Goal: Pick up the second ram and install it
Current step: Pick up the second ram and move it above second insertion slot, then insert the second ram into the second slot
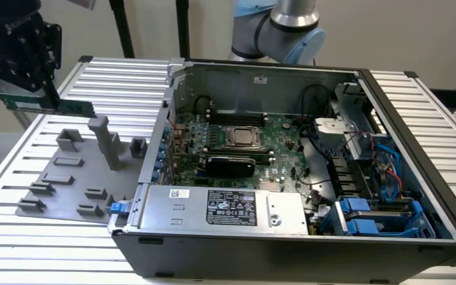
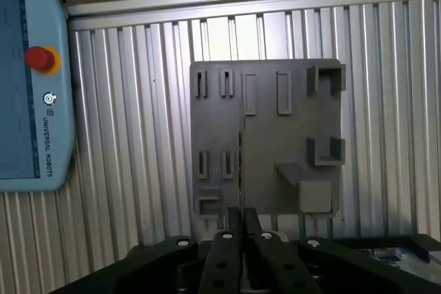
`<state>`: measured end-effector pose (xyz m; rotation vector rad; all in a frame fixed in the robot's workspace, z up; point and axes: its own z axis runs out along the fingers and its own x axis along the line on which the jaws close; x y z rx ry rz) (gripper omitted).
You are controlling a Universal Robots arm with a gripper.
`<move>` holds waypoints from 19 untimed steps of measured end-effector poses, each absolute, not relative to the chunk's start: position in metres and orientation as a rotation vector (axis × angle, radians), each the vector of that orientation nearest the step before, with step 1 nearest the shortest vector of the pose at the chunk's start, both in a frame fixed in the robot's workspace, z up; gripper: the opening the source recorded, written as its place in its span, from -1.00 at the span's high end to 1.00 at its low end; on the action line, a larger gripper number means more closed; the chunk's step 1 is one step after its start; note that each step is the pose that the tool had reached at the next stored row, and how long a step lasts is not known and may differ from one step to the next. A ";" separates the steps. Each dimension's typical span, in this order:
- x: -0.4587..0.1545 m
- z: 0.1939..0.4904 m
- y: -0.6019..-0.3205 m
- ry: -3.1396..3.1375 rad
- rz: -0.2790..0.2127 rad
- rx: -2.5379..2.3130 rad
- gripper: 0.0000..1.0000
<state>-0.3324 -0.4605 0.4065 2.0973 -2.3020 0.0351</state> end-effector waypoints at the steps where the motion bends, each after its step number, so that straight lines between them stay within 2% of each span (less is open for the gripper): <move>1: -0.328 0.410 -0.460 -2.302 0.035 2.097 1.00; 19: -0.246 0.433 -0.457 -2.304 0.031 2.099 1.00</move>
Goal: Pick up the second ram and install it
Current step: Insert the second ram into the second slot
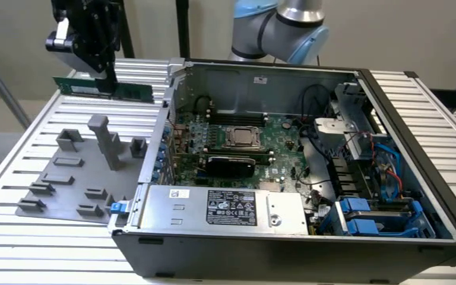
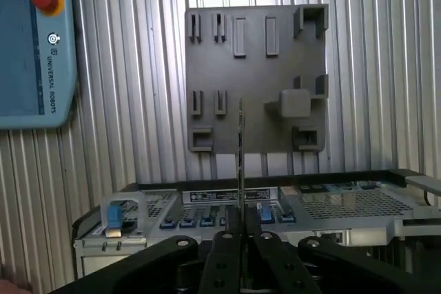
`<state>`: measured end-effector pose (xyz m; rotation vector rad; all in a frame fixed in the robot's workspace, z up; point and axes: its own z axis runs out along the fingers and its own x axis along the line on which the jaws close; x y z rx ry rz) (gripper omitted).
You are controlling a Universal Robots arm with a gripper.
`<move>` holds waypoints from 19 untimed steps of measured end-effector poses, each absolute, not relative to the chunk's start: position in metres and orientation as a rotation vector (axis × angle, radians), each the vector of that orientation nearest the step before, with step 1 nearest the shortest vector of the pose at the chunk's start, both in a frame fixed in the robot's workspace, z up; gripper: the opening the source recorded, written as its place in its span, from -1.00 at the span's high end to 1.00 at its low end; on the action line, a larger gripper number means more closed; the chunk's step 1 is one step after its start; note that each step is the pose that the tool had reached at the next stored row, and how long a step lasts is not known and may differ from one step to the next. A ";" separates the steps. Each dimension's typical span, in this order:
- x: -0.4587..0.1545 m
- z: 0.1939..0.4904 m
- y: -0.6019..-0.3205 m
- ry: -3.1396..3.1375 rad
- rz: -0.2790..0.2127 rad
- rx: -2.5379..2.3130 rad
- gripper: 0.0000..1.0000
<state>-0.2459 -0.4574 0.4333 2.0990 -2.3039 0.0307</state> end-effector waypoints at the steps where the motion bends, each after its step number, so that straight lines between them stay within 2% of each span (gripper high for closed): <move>1: -0.241 0.434 -0.457 -2.304 0.030 2.099 1.00; 19: -0.159 0.434 -0.451 -2.305 0.029 2.100 1.00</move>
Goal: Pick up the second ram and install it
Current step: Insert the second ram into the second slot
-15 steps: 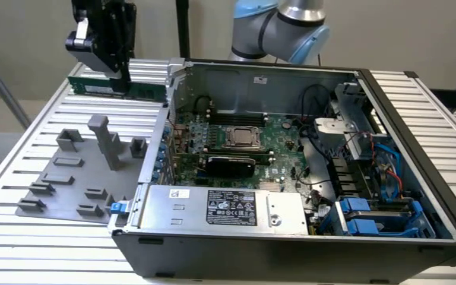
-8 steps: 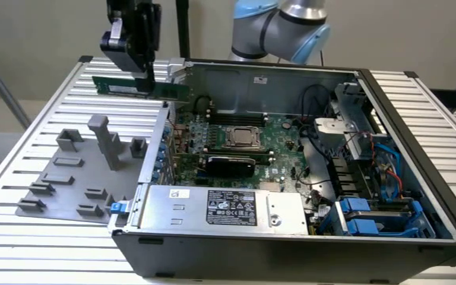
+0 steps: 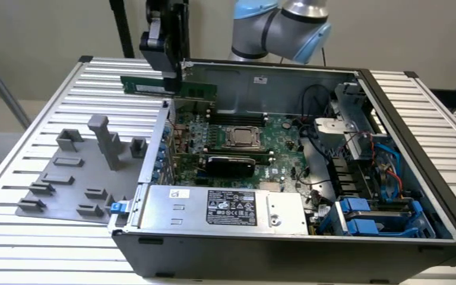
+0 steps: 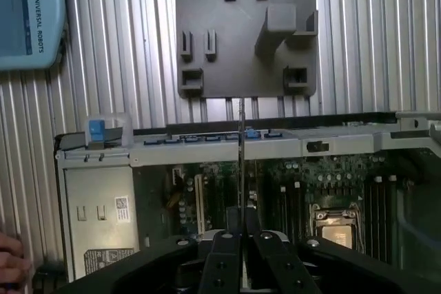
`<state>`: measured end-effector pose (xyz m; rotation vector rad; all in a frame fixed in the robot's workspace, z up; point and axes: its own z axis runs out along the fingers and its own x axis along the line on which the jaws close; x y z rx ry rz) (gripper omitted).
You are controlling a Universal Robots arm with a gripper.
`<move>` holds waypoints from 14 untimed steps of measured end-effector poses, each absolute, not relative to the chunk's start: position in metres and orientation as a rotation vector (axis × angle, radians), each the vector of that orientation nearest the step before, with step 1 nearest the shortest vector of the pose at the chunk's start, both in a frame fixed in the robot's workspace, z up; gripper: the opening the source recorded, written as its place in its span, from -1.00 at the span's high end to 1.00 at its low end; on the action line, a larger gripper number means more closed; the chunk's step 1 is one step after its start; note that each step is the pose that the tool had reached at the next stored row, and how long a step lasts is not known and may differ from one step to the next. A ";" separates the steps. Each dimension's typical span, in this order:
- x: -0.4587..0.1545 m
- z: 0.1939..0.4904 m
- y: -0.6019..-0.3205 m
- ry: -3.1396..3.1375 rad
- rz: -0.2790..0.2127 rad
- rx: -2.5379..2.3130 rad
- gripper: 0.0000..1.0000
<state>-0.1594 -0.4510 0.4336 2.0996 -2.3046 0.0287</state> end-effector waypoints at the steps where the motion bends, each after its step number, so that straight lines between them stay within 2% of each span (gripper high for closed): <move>1: -0.155 0.434 -0.450 -2.305 0.029 2.099 1.00; 14: -0.100 0.421 -0.428 -2.304 0.029 2.099 1.00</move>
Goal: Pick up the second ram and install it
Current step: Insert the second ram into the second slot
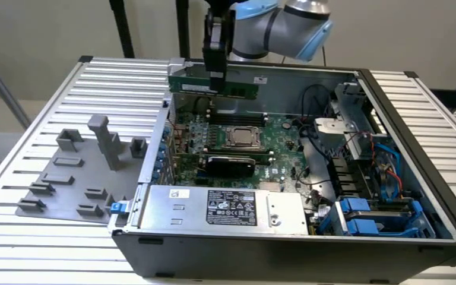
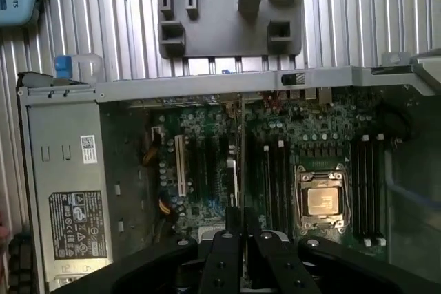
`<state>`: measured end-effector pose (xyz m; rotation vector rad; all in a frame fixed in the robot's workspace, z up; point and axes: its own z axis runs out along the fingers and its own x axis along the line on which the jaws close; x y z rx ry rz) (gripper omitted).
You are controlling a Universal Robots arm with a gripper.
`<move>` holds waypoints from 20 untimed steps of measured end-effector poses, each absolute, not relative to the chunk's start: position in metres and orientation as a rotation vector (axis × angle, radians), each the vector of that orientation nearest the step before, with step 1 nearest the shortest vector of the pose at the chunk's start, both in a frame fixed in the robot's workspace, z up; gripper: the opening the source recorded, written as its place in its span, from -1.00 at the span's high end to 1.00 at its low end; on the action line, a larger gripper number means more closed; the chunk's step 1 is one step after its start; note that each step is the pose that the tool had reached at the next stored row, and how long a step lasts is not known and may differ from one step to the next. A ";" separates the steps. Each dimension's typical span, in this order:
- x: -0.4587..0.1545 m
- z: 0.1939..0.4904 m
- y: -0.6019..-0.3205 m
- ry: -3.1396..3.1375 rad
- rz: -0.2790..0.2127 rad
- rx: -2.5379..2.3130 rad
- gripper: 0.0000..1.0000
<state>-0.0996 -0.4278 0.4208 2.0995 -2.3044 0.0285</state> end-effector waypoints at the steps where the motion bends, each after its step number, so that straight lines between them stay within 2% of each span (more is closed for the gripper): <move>1: -0.096 0.419 -0.425 -2.304 0.029 2.100 1.00; 20: -0.047 0.385 -0.367 -2.305 0.028 2.099 1.00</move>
